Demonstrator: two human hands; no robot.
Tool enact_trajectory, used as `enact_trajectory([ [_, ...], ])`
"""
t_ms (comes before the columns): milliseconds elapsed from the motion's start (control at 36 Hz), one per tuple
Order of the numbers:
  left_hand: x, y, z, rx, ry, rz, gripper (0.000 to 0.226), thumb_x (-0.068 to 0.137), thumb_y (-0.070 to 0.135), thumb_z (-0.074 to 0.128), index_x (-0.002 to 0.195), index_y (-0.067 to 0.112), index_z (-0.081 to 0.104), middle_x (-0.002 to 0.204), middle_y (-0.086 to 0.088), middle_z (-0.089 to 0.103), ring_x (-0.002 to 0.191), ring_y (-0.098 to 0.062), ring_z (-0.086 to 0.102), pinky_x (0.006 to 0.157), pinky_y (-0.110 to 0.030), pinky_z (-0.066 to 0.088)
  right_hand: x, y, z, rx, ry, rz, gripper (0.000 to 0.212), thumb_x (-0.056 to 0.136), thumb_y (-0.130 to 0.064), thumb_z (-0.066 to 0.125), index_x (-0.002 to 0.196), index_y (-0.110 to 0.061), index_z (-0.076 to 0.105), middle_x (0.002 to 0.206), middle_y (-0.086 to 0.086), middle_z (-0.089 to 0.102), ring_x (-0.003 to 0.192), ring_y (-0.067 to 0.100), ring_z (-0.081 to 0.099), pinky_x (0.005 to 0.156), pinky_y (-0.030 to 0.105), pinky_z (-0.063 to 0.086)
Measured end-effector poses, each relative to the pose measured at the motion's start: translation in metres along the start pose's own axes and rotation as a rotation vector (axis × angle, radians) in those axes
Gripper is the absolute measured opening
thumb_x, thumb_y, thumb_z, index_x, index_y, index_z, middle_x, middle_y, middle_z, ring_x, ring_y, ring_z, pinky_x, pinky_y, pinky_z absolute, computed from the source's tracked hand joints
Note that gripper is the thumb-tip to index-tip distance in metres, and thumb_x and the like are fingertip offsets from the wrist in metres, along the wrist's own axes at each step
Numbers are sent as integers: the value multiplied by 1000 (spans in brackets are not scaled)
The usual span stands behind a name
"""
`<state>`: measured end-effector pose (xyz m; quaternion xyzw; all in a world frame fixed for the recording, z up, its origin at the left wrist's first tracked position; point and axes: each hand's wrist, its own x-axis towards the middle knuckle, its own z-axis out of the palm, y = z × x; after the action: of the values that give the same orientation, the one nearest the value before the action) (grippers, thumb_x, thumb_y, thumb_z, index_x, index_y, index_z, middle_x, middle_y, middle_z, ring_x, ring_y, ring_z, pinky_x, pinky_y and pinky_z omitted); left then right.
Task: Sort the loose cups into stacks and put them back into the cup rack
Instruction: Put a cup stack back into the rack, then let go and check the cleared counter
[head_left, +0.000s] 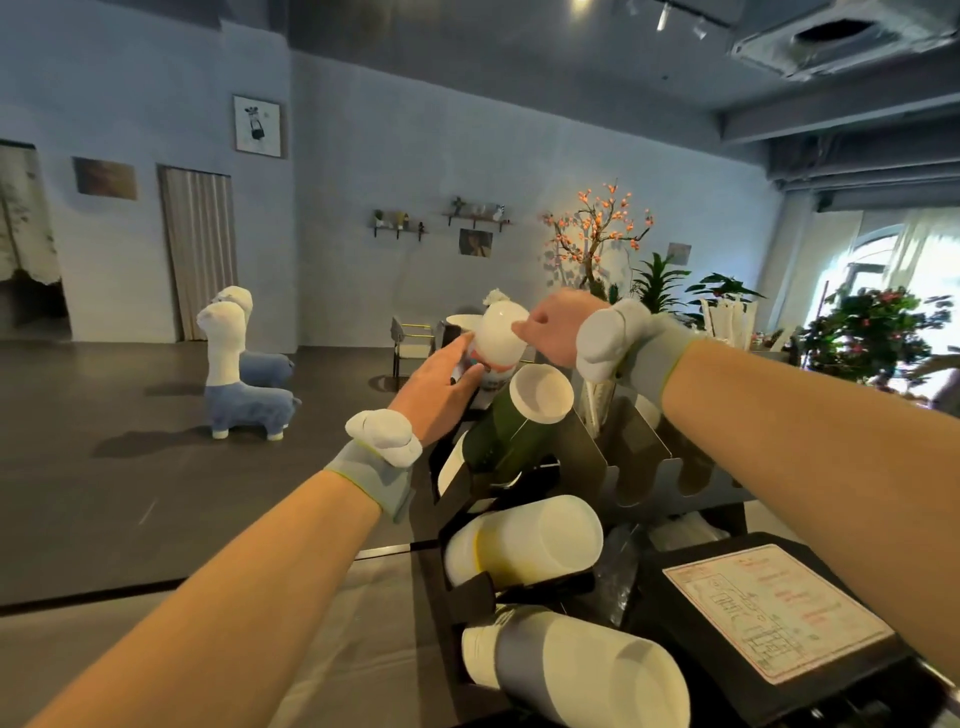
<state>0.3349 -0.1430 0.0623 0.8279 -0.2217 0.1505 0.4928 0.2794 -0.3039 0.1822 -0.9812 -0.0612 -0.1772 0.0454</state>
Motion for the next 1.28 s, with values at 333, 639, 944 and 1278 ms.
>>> enact_trajectory([
  [333,-42,34,-14,190,-13,-56,44,106,35,39,146,17,41,144,-4,53,130,-23,51,102,-27,38,-20,0,-1,47,-29,-9,52,103,-45,34,69,-10,51,69,5,50,74,22,49,51,27,30],
  [639,-121,44,-91,227,-71,-70,26,103,33,49,110,13,63,106,-9,68,101,-27,65,96,-45,54,-82,-47,6,71,143,-25,44,97,-42,47,107,-5,70,110,12,67,99,29,62,80,36,47],
  [944,-320,-44,-161,253,-318,-301,11,100,25,55,94,23,64,92,2,72,87,-16,68,82,-34,56,-211,-162,79,236,29,-132,27,95,-37,53,106,-15,66,103,1,60,94,18,54,78,27,36],
  [1278,-539,-180,-180,407,-548,-682,18,98,39,56,104,24,65,98,4,67,89,-14,62,79,-30,48,-381,-258,281,484,-517,40,22,91,-33,62,102,-15,65,98,3,66,91,21,61,76,30,47],
])
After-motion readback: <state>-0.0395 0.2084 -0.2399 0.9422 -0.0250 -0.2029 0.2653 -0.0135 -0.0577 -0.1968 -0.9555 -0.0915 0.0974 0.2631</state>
